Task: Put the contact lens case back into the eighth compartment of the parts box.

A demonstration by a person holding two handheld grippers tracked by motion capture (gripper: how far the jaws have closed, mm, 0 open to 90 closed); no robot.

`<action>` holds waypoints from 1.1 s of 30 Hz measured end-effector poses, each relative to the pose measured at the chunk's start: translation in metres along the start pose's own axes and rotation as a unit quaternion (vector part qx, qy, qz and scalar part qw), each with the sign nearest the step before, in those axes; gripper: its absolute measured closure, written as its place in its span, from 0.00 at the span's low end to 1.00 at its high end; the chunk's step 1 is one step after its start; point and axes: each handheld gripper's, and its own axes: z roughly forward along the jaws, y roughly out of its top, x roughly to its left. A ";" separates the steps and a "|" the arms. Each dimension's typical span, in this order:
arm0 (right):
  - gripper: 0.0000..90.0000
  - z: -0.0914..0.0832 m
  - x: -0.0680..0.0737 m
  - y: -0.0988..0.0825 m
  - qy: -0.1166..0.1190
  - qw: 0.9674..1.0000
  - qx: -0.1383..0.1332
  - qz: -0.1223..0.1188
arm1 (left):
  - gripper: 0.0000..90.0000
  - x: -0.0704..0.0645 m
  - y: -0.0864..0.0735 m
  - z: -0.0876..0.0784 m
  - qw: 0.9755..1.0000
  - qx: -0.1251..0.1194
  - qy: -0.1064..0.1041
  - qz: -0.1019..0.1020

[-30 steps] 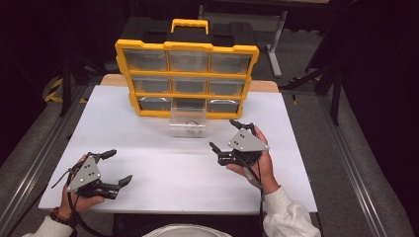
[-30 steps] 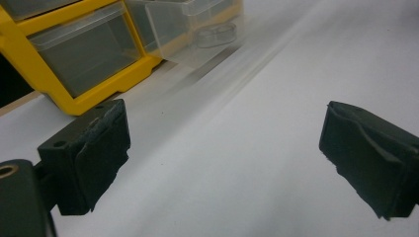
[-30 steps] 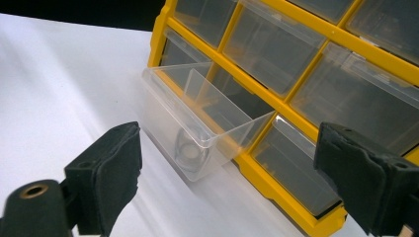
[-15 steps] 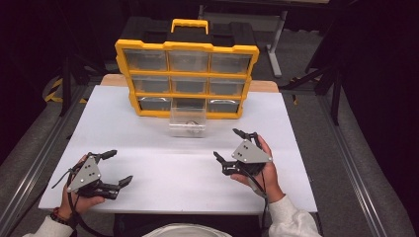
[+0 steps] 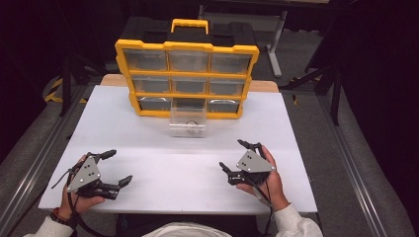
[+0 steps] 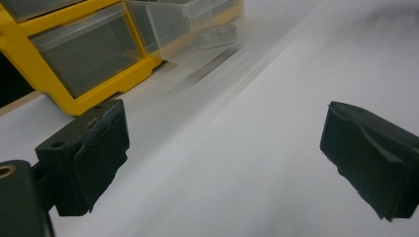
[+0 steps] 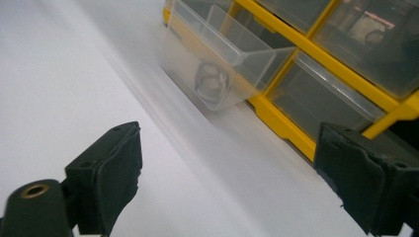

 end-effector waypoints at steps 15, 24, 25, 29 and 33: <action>0.12 -0.025 -0.010 -0.042 -0.028 0.999 0.004 0.047 | 0.06 0.000 0.001 0.003 1.000 0.007 0.001 0.004; 0.14 -0.033 -0.018 -0.066 -0.035 0.998 0.016 0.041 | 0.07 0.001 0.000 0.008 1.000 0.016 0.000 0.007; 0.13 -0.034 -0.019 -0.068 -0.035 0.998 0.015 0.049 | 0.07 0.001 0.000 0.008 1.000 0.017 0.001 0.007; 0.11 -0.037 -0.020 -0.069 -0.031 0.998 0.006 0.061 | 0.07 0.001 0.000 0.008 1.000 0.017 0.003 0.004; 0.10 -0.037 -0.018 -0.067 -0.030 0.998 0.007 0.053 | 0.07 0.001 0.001 0.009 1.000 0.017 -0.005 0.005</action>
